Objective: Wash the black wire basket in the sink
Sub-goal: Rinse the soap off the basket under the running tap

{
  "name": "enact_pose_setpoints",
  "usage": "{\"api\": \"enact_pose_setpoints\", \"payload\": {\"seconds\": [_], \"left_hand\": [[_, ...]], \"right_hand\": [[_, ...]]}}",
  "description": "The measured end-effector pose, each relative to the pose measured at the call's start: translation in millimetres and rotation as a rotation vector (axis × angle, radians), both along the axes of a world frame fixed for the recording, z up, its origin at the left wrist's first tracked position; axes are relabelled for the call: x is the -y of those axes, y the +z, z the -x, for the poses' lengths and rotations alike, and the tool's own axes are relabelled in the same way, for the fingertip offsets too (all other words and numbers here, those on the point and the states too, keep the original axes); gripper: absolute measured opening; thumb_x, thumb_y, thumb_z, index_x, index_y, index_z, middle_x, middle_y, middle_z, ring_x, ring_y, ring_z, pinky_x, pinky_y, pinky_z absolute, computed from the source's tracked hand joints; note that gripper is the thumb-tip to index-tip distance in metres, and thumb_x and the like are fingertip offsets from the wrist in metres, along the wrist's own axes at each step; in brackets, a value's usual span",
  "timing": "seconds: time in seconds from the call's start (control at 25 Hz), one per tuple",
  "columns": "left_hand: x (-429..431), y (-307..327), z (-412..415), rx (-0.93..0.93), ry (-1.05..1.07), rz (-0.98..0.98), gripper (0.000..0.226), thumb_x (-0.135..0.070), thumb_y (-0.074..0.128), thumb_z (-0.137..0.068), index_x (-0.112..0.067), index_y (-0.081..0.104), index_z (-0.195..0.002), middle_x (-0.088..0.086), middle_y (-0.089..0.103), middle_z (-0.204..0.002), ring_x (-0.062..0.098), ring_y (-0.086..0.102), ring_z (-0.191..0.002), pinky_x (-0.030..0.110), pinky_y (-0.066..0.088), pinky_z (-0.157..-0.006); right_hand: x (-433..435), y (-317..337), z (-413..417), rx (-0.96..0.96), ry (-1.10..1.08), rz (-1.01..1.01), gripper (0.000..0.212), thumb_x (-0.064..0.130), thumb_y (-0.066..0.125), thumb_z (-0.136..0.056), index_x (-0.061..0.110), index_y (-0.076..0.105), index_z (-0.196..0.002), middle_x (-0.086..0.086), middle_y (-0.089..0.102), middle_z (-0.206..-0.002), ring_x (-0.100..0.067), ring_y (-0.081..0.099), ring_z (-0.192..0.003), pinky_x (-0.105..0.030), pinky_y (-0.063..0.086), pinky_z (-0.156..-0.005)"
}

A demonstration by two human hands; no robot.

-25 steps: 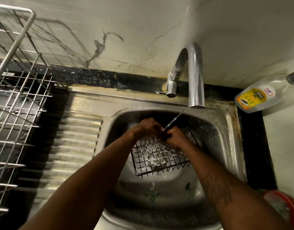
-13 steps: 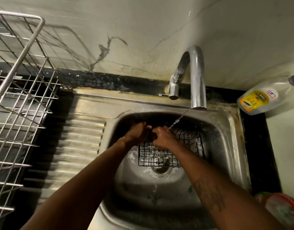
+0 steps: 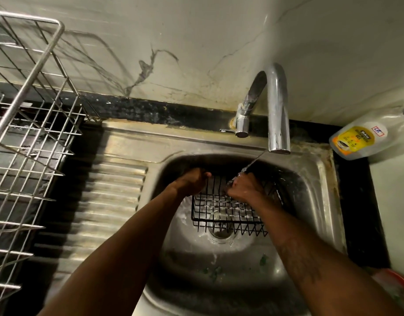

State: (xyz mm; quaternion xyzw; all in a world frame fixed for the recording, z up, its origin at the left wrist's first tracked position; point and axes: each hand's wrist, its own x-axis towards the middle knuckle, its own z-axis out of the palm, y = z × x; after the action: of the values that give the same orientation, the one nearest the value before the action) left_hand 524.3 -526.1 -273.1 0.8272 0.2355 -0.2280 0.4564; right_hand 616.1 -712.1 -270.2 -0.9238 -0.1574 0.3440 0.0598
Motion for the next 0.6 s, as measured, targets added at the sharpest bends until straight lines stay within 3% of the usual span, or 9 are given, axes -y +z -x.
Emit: {"api": "enact_pose_setpoints", "payload": {"seconds": [0.12, 0.2, 0.32, 0.44, 0.6], "left_hand": [[-4, -2, 4, -0.008, 0.028, 0.022, 0.019, -0.029, 0.046, -0.106, -0.018, 0.058, -0.098, 0.005, 0.057, -0.074, 0.017, 0.055, -0.063, 0.032, 0.047, -0.057], [1, 0, 0, -0.022, 0.017, 0.021, 0.023, -0.030, 0.049, -0.104, -0.011, 0.062, -0.101, 0.013, 0.064, -0.083, 0.025, 0.062, -0.073, 0.037, 0.054, -0.069], [8, 12, -4, -0.037, -0.070, -0.067, 0.025, -0.030, 0.060, -0.099, -0.008, 0.064, -0.109, 0.011, 0.066, -0.097, 0.025, 0.062, -0.090, 0.029, 0.046, -0.079], [5, 5, -1, 0.000, -0.015, -0.027, 0.017, -0.033, 0.057, -0.101, -0.016, 0.058, -0.095, 0.006, 0.062, -0.086, 0.018, 0.057, -0.078, 0.029, 0.043, -0.069], [2, 5, 2, -0.039, 0.036, 0.034, 0.026, -0.034, 0.044, -0.106, -0.014, 0.054, -0.093, -0.001, 0.050, -0.066, 0.012, 0.048, -0.056, 0.027, 0.039, -0.053]], "right_hand": [[-13, 4, 11, 0.043, 0.088, 0.027, 0.027, 0.041, 0.072, -0.082, 0.016, 0.065, -0.088, -0.004, 0.060, -0.090, -0.015, 0.053, -0.072, -0.023, 0.039, -0.055], [-25, 11, 20, 0.004, 0.172, -0.033, 0.021, 0.036, 0.071, -0.084, 0.017, 0.064, -0.088, -0.004, 0.061, -0.096, -0.015, 0.054, -0.077, -0.025, 0.041, -0.059], [-52, 18, 40, -0.119, 0.085, -0.246, 0.006, 0.028, 0.071, -0.087, 0.024, 0.067, -0.087, -0.001, 0.062, -0.084, -0.022, 0.062, -0.081, -0.030, 0.050, -0.071], [-25, 12, 31, -0.264, -0.102, -0.410, 0.003, 0.019, 0.075, -0.087, 0.021, 0.077, -0.086, 0.003, 0.071, -0.081, -0.016, 0.069, -0.082, -0.032, 0.055, -0.079], [42, 16, -1, -0.245, -0.401, -0.416, 0.006, 0.014, 0.080, -0.085, 0.019, 0.079, -0.089, 0.004, 0.076, -0.090, -0.012, 0.070, -0.092, -0.020, 0.051, -0.075]]}}
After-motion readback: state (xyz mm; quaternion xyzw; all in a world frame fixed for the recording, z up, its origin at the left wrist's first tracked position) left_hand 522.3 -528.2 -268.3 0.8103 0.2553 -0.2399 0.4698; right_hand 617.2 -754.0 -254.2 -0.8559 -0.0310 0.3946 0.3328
